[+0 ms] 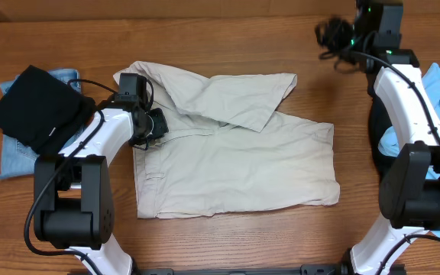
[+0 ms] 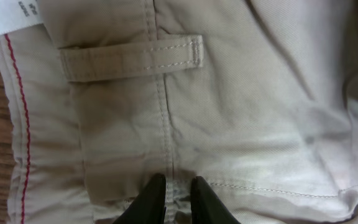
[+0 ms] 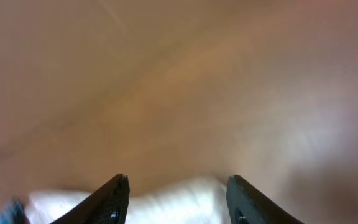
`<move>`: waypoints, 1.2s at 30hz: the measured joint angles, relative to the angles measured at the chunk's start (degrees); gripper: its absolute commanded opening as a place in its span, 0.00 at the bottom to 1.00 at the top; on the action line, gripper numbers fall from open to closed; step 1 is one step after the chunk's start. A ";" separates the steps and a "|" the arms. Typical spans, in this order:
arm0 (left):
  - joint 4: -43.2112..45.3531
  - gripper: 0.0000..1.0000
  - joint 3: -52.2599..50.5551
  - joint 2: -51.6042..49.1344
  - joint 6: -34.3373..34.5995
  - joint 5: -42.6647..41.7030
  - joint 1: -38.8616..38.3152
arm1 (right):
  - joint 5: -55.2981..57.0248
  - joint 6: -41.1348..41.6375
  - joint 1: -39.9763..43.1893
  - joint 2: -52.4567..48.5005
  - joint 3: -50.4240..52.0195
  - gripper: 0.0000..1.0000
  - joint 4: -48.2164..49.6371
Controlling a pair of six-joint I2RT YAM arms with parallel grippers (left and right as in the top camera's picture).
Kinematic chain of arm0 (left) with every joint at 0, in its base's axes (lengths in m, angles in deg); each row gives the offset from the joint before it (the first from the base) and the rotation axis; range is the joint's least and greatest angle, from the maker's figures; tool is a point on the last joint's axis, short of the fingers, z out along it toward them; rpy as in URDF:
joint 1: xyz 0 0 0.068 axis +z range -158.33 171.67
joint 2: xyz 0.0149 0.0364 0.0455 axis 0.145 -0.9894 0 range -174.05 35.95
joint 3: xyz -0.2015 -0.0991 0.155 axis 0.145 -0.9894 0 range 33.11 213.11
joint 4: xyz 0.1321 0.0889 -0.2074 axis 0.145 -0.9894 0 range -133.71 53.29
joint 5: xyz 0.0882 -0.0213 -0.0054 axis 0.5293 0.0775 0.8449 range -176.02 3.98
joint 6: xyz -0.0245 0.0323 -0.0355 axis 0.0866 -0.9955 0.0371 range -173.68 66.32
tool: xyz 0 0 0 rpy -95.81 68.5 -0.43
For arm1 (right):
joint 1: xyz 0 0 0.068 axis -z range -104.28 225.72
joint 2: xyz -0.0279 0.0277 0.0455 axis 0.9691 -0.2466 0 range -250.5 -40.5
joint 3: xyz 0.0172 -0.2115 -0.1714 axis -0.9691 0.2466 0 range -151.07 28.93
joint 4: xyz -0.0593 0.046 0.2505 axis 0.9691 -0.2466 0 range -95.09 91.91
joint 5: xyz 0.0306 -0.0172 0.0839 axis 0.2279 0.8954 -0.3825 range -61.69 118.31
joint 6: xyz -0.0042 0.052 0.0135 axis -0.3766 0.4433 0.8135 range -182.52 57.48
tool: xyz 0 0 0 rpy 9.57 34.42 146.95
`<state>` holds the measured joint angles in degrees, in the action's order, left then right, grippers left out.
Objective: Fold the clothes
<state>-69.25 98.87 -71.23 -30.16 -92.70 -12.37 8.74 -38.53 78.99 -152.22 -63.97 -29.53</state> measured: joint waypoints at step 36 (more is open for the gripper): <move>-0.24 0.19 0.00 0.00 0.00 -0.02 0.00 | -18.12 -11.76 -14.34 -10.75 0.39 0.04 -5.42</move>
<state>-69.49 98.87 -71.23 -30.16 -92.72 -12.37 -9.38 -50.29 64.65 -162.97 -63.58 -34.95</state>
